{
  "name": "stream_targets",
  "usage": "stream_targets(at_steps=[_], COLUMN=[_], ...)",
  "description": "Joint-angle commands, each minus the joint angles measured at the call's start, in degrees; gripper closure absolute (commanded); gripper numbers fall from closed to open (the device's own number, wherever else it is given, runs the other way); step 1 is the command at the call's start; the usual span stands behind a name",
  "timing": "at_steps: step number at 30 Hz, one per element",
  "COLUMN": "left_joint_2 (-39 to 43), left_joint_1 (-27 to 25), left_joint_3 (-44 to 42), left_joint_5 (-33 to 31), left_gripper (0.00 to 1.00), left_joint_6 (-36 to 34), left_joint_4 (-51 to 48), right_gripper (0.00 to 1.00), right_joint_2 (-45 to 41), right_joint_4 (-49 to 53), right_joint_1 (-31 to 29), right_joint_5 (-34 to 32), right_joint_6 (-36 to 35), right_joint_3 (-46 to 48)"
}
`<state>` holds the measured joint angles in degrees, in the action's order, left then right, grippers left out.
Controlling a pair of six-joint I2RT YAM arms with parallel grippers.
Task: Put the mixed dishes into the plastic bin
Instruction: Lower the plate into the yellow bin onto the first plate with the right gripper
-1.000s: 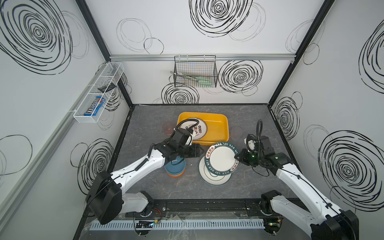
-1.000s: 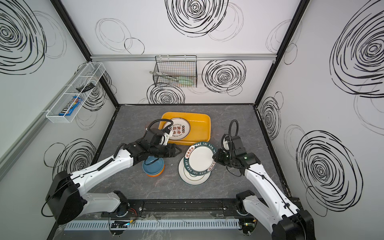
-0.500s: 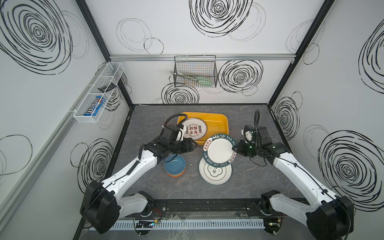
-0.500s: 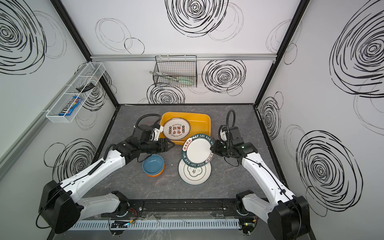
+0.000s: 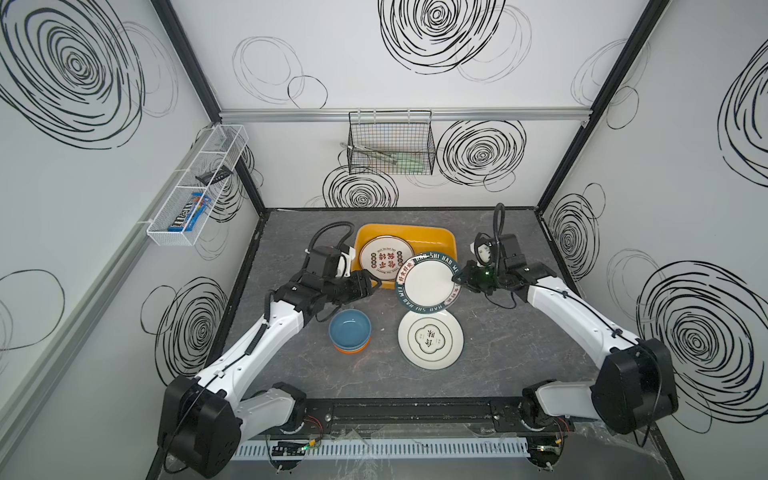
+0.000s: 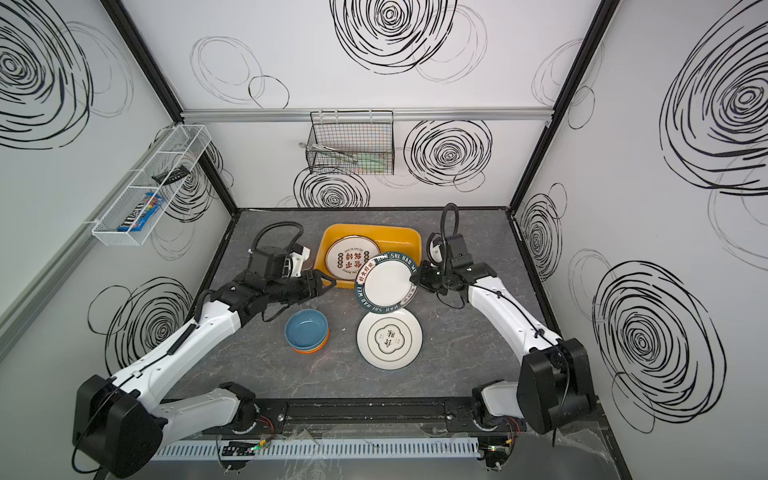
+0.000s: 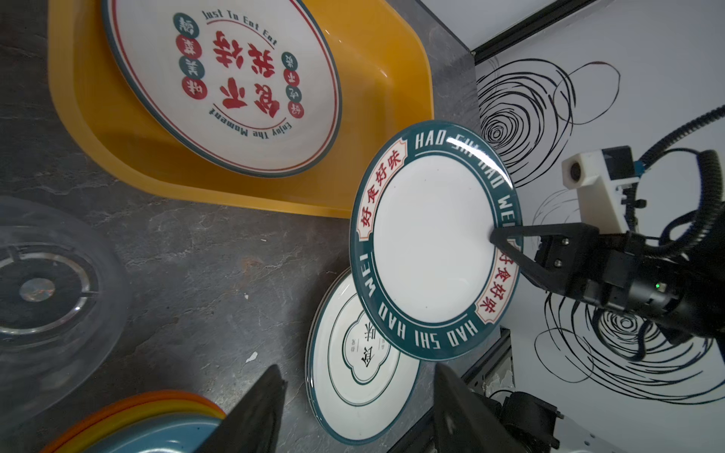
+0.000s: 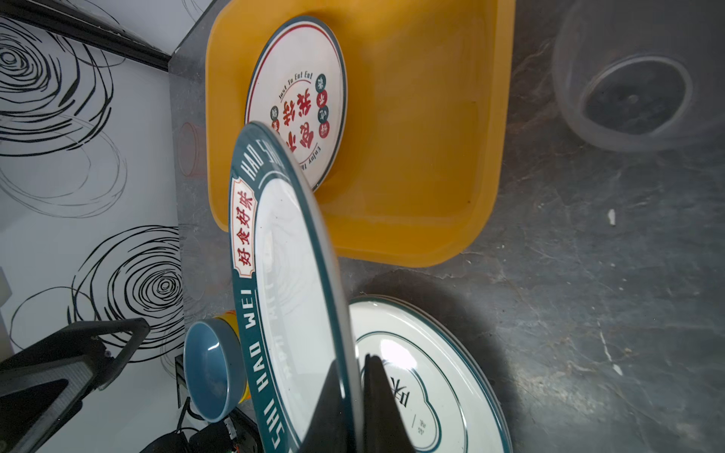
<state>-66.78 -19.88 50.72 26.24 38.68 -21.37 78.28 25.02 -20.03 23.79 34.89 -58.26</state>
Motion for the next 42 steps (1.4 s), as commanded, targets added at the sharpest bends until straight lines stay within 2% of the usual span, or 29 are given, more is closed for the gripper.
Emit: stream_targets(at_steps=[1,11,26,42], left_joint_2=[1.6,3.7,4.9,4.7], left_joint_1=[1.7,5.8,9.2,11.3], left_joint_3=[-0.8,-1.8,-4.1,-6.1], left_joint_5=[1.5,2.7,4.6,6.4], left_gripper=[0.35,0.34,0.34,0.34], left_joint_6=[-1.6,-2.7,-3.7,-4.4], left_joint_4=[-0.6,-2.3,-2.8,-2.0], right_gripper=[1.00,1.00,1.00,1.00], right_joint_2=[2.6,13.2,31.8,42.4], right_joint_4=[-5.1,-7.4,-8.3,-8.2], right_joint_1=[-0.1,-1.4,-4.7,-6.6], right_joint_5=[2.6,2.8,0.4,-2.9], right_joint_6=[1.6,2.8,7.1,9.0], right_joint_3=[-4.3,-13.4,-28.7,-37.5])
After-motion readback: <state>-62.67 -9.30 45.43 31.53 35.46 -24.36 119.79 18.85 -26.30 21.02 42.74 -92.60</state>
